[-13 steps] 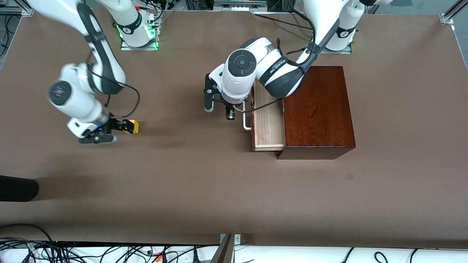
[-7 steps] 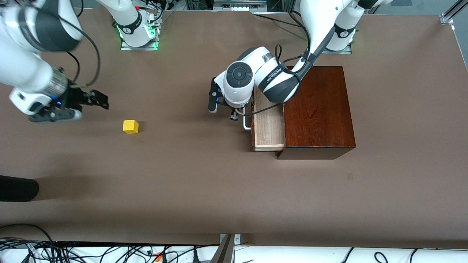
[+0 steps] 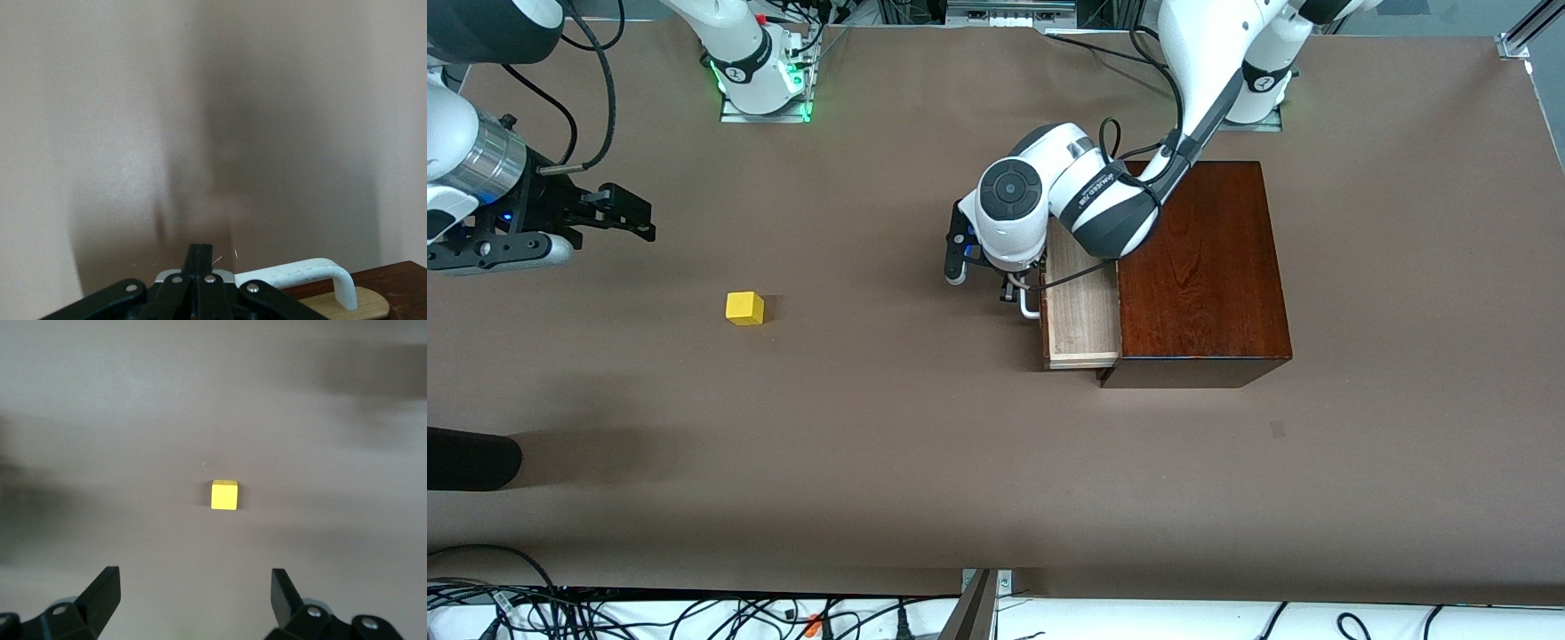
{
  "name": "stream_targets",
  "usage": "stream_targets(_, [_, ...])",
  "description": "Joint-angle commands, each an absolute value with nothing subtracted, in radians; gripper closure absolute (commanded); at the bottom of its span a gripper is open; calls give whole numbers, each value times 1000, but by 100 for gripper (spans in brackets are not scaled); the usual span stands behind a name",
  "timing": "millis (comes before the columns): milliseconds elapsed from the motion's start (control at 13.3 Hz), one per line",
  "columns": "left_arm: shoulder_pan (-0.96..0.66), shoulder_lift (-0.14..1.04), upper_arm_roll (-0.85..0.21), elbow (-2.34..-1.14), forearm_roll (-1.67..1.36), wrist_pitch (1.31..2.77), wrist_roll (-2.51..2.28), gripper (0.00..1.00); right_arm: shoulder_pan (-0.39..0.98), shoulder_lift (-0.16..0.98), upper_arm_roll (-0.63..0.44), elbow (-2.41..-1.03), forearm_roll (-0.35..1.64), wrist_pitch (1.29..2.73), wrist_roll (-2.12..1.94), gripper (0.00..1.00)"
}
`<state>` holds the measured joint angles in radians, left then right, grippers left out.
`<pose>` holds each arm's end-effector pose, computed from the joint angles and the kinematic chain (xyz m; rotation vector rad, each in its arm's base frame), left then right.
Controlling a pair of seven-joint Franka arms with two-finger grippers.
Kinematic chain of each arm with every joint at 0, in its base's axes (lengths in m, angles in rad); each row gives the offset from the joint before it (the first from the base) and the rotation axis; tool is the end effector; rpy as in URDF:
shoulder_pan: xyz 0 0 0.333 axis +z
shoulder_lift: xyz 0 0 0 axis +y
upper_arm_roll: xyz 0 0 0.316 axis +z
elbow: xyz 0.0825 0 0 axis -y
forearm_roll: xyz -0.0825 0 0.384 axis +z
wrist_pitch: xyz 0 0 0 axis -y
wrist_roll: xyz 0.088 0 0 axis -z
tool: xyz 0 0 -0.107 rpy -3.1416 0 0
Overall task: Open drawer, take yellow block, close drawer
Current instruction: 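Push the drawer shut with the left gripper while the right gripper withdraws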
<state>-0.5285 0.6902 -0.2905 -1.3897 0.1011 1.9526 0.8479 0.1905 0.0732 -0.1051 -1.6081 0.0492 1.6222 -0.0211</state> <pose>0.5219 -0.4886 0.3062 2.0583 -2.2398 -0.1486 0.5749 0.0563 0.5701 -3.0967 -0.1590 0.0930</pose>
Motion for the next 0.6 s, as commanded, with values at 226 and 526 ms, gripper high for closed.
stream_targets(226, [-472, 684, -281, -1391, 140, 1801, 871, 100, 184, 121, -94, -1537, -2, 1600, -28, 0])
stream_targets(526, [-460, 677, -279, -1385, 141, 1744, 871, 100, 186, 126, -91, -1529, -8, 1594, -32, 0])
